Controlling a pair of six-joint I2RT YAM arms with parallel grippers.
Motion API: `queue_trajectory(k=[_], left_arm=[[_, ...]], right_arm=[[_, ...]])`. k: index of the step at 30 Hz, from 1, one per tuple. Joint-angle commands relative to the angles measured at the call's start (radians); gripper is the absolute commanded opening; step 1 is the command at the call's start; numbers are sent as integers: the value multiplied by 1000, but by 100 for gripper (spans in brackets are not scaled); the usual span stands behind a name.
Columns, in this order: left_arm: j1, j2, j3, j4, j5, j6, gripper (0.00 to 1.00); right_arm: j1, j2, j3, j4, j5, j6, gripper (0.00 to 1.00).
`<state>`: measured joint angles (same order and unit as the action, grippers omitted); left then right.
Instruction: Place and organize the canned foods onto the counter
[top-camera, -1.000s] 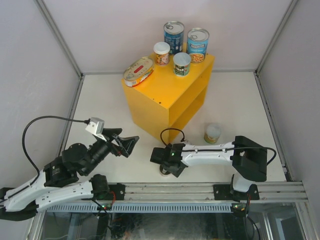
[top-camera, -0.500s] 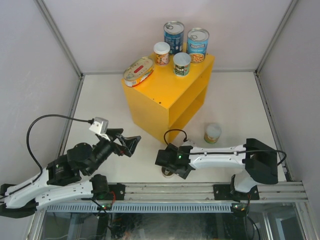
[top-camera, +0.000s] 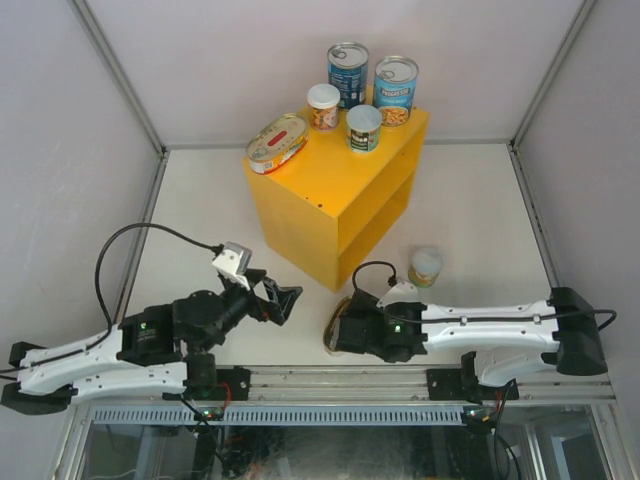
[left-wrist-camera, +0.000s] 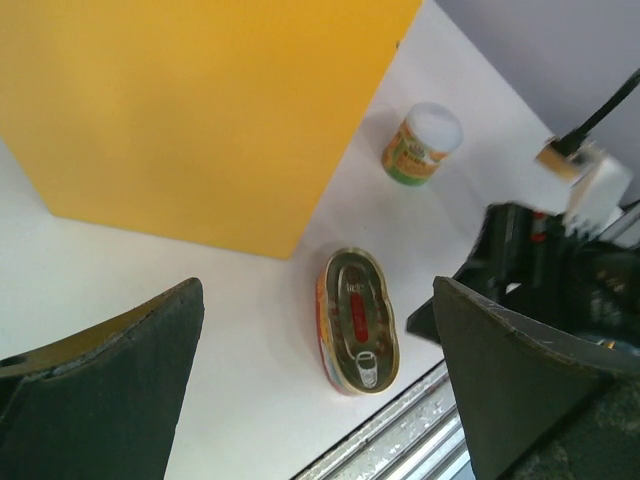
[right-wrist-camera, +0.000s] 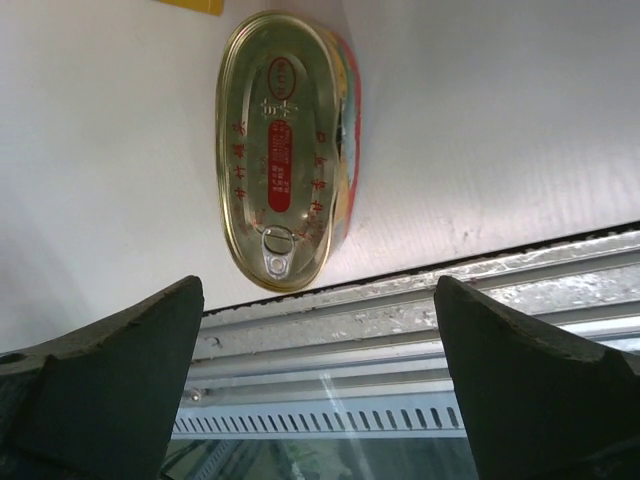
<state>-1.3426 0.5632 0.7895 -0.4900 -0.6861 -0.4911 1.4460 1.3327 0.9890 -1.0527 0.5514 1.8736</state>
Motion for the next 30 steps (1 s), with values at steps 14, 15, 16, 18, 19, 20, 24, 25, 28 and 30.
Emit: queue_trajectory(k=[14,15,16,18,19,20,24,25,28,30], left_arm=[[-211,332,-102,155,-36,-261,100],[-220,365,-104,174,-32,-274,100],[-229,396,-104,195,-25,-282,100],[-246,464,-99,227,-20,-296,100],[-252,498,-97,243,-18,-301,100],[-257,528,-95,263,-13,-303,100],[-265,617,-89,315,7,-302,100],[-265,639,-86,321,8,-301,100],[-265,675,-87,332,4,-295,100],[-263,692,-94,334,-6,-294,100]], right_arm=[[-5,-455,-172,-401,212,260,94],[-18,-477,-180,-408,214,258,94],[-30,-495,-188,-415,215,253,94],[-56,-526,-195,-418,219,230,93],[-71,-540,-195,-416,221,216,93],[-86,-548,-196,-412,223,194,93],[-159,-569,-195,-383,215,85,93],[-175,-576,-195,-371,213,63,93],[-223,-596,-196,-336,204,-16,92],[-256,-606,-196,-306,194,-72,92]])
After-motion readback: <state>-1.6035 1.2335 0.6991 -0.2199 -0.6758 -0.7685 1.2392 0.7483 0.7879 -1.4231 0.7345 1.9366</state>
